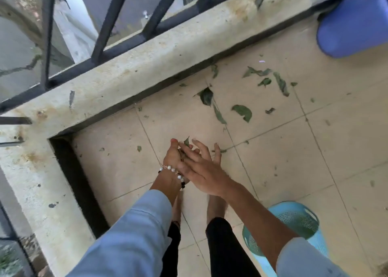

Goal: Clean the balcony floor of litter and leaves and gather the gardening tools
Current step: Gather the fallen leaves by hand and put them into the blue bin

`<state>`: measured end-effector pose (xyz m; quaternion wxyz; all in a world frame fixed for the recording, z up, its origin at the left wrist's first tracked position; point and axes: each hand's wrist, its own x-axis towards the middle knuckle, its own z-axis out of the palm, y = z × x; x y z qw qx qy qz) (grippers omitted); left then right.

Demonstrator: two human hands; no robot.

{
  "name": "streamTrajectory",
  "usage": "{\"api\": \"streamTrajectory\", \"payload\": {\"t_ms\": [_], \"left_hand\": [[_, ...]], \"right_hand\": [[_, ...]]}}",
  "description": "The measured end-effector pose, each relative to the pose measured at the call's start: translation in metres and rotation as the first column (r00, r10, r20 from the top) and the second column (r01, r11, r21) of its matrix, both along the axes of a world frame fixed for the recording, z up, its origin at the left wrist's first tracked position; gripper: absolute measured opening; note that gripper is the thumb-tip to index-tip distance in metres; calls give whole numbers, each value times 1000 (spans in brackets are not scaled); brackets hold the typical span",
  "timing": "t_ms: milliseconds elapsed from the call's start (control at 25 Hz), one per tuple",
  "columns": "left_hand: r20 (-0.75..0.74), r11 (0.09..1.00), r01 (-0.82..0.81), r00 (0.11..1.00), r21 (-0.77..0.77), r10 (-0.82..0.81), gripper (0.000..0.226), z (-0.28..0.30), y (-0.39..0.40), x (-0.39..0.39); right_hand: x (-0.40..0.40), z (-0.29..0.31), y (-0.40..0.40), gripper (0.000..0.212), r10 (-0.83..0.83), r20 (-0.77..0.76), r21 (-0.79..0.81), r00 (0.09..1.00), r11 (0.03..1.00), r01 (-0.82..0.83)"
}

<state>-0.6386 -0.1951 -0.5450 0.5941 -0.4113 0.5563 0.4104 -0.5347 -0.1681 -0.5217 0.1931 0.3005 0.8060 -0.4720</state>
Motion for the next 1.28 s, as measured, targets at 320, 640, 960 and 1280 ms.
{"api": "streamTrajectory", "payload": {"t_ms": [320,640,960,1280], "left_hand": [[-326,976,143,926,-162,-190,33,-57,-18,23],[-358,937,234,878,-259,-318,32,-136,-55,1],[-384,925,253,854,-283,-351,35,-138,-60,5],[-324,969,217,914,-118,-245,25,-76,33,29]], "right_hand": [[81,-101,43,15,-729,42,-54,683,681,730],[62,-220,-32,65,-12,7,642,1000,766,4],[66,-221,-15,8,479,3,678,878,645,-354],[49,-120,71,19,-958,35,-598,284,208,774]]}}
